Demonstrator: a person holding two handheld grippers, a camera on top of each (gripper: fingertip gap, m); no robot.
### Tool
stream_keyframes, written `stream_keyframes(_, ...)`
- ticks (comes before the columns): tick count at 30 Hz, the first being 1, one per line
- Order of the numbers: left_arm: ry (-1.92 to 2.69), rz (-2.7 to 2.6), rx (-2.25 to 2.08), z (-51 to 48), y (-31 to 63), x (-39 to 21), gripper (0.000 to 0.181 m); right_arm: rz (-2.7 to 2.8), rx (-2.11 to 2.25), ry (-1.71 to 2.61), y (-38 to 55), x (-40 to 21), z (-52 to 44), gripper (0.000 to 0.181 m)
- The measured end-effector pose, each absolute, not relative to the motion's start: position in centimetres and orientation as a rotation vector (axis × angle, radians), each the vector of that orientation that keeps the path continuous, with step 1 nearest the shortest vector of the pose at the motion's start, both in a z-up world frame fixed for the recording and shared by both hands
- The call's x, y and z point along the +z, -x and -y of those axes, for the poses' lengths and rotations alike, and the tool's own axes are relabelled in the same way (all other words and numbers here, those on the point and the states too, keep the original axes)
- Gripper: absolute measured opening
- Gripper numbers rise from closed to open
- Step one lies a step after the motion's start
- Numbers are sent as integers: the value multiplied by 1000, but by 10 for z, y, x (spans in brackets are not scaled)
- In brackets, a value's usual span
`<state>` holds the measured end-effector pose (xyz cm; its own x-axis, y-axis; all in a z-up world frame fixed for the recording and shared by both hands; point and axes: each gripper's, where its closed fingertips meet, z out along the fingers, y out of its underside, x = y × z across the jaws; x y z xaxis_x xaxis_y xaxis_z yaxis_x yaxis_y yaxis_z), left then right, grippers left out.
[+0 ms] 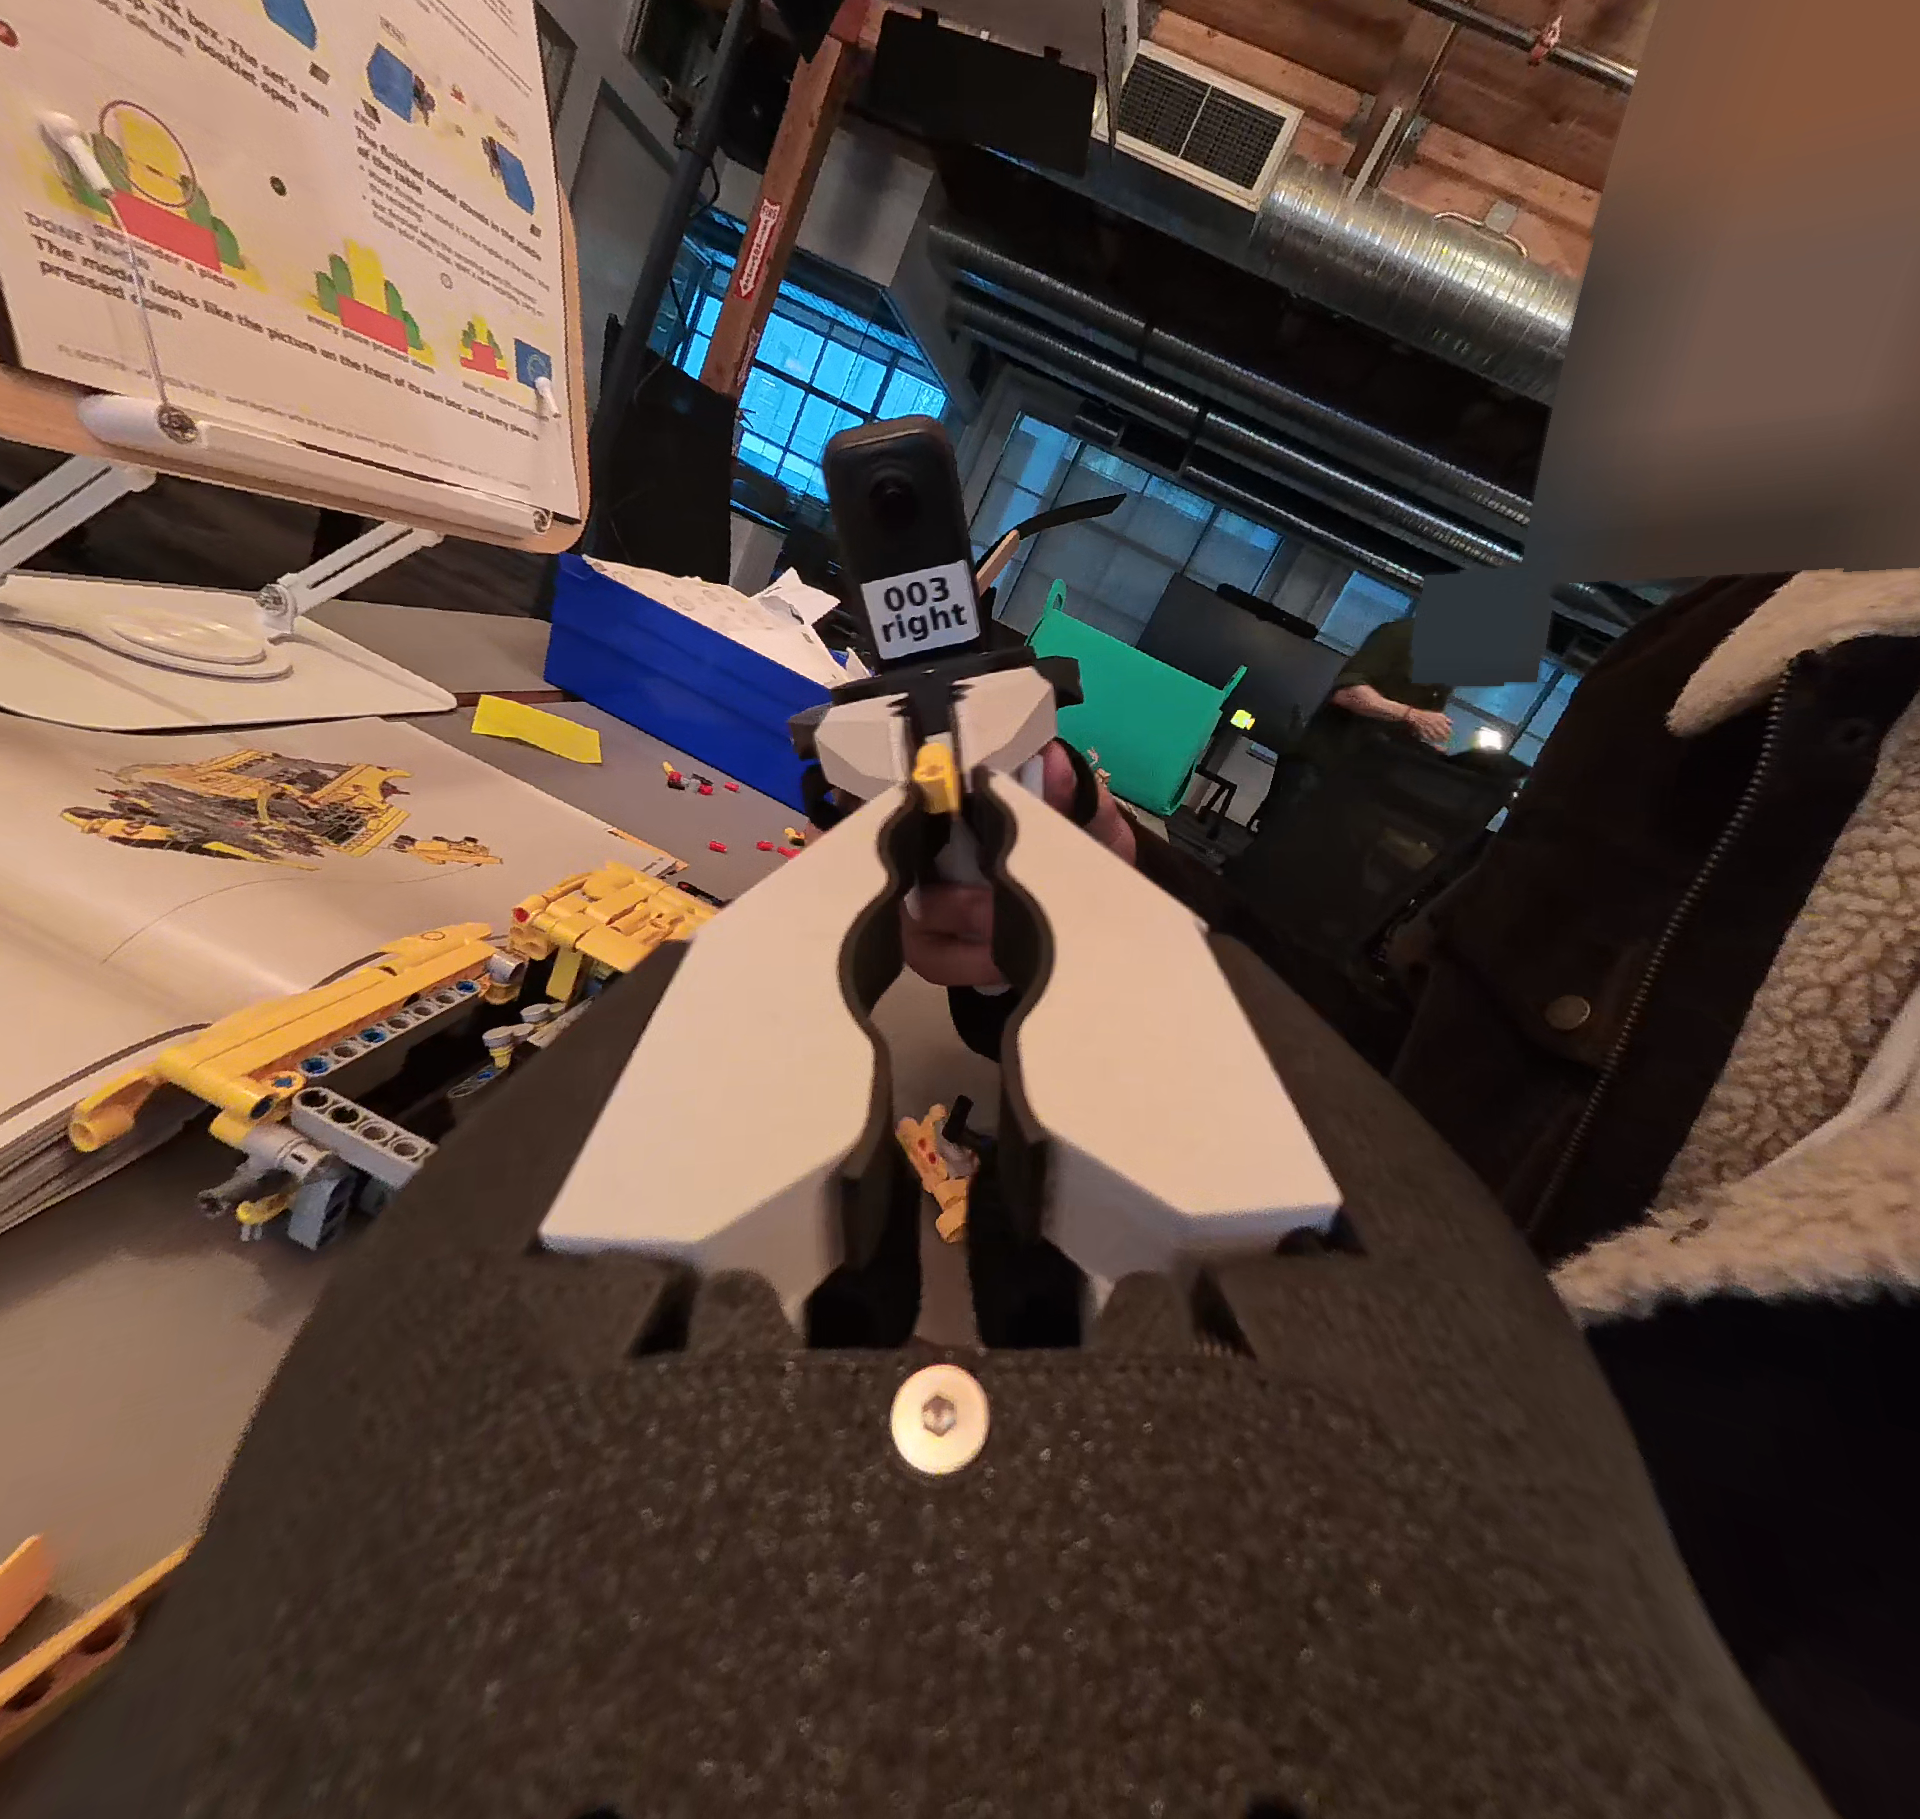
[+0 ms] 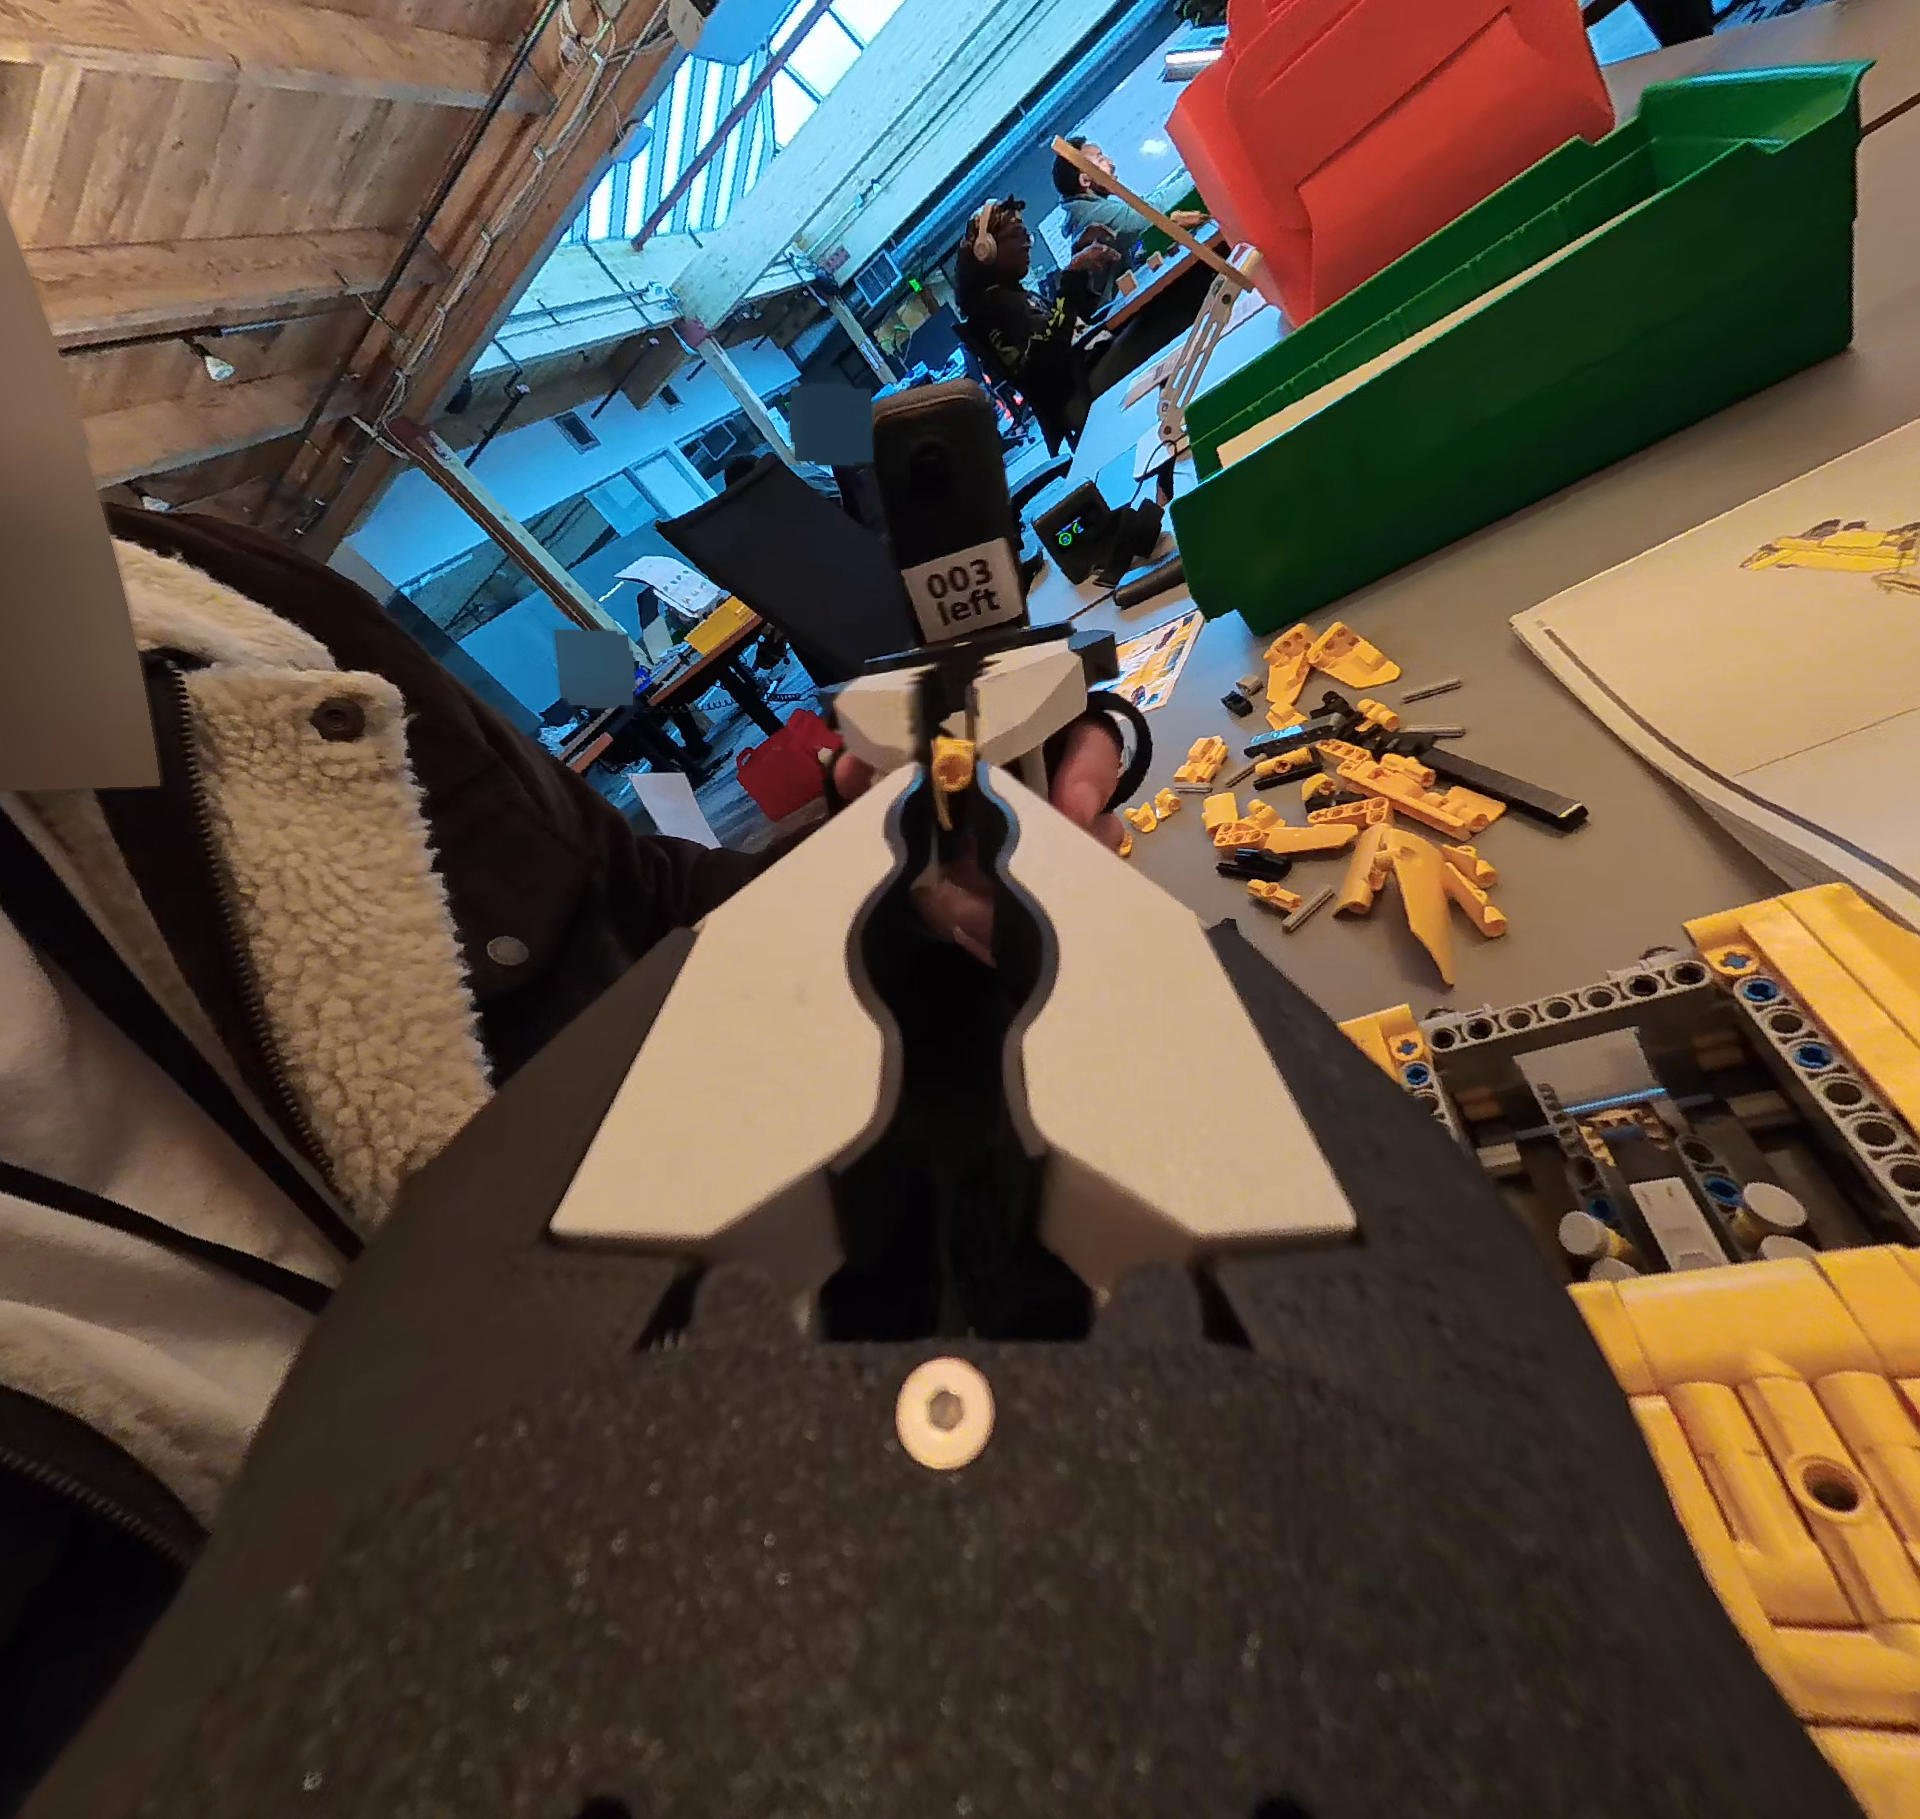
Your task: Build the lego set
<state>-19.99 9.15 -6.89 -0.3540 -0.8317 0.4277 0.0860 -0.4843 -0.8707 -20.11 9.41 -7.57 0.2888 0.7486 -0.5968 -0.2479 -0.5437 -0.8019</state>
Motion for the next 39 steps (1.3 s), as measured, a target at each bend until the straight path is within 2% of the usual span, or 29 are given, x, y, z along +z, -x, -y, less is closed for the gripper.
stream_keyframes(12, 1256, -1001, -1971, -95, 202, -70, 5, 450, 1418, 1662, 203, -76, -96, 6)
stream_keyframes(17, 1196, -1023, -1929, -94, 207, -62, 18, 358, 1500, 1647, 197, -75, -100, 6)
stream_keyframes(24, 1234, -1047, -1951, -93, 203, -68, 13, 376, 1493, 1669, 199, -78, -99, 6)
stream_keyframes(28, 1235, -1032, -1964, -94, 204, -68, 2, 394, 1492, 1671, 203, -77, -97, 6)
stream_keyframes(37, 1327, -997, -2036, -101, 203, -77, 0, 358, 1459, 1702, 201, -86, -104, 6)
stream_keyframes(39, 1373, -933, -2088, -108, 202, -80, 1, 341, 1396, 1690, 195, -86, -109, 13)
